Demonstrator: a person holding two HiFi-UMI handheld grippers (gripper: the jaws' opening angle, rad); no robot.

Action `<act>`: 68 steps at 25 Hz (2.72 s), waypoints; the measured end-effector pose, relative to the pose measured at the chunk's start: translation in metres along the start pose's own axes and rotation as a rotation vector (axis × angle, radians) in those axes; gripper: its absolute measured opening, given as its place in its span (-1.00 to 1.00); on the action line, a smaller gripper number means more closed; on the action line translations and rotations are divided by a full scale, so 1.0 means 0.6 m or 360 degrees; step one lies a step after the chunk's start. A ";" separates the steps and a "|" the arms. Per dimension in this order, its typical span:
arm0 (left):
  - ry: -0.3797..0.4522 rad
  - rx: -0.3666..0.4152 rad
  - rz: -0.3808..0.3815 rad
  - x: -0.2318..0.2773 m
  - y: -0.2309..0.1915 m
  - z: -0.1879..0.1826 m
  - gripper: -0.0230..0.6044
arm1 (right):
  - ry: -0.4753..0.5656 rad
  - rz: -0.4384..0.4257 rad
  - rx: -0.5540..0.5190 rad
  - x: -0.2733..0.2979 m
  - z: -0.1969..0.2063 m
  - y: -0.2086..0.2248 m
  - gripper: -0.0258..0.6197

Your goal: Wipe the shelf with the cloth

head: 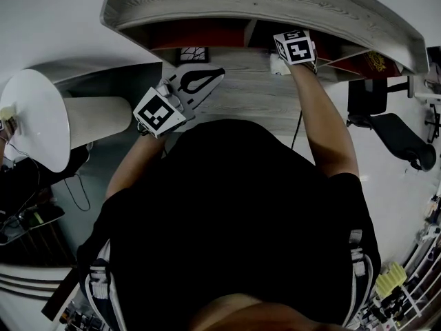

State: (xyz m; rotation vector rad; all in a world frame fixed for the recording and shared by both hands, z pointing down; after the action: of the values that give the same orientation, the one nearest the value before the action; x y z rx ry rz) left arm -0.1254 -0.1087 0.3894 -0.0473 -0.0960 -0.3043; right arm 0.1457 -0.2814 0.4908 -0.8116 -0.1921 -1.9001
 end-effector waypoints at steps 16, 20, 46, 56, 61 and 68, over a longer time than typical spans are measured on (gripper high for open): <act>-0.0003 0.0007 0.0073 0.015 -0.002 -0.002 -0.87 | -0.0083 0.0292 0.0169 -0.057 0.065 0.122 -0.69; 0.0002 0.0001 0.0074 0.015 -0.001 -0.002 -0.87 | -0.0094 0.0326 0.0193 -0.062 0.072 0.132 -0.69; -0.0006 -0.0003 0.0043 0.009 -0.001 0.004 -0.87 | -0.0098 0.0364 0.0273 -0.071 0.091 0.157 -0.69; 0.0002 0.0035 0.0058 0.007 -0.004 0.009 -0.87 | -0.0101 0.0370 0.0280 -0.071 0.092 0.157 -0.69; -0.0013 0.0011 0.0046 0.004 -0.001 0.010 -0.87 | -0.0117 0.0379 0.0250 -0.069 0.090 0.154 -0.69; -0.0017 -0.0008 0.0035 0.001 0.001 0.010 -0.87 | -0.0131 0.0376 0.0219 -0.063 0.084 0.143 -0.70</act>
State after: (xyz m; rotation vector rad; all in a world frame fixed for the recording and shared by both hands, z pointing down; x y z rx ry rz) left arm -0.1254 -0.1082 0.3954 -0.0548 -0.1054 -0.2824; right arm 0.2514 -0.2699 0.4871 -0.7837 -0.2632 -1.6157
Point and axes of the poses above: the fingertips, and each gripper's own axes: x forward along the fingers, y to its right, z out of its underside, the point moved 9 cm from there along -x, backward along the fingers, and after that the axes turned 4 degrees about z, right-handed, at the moved point
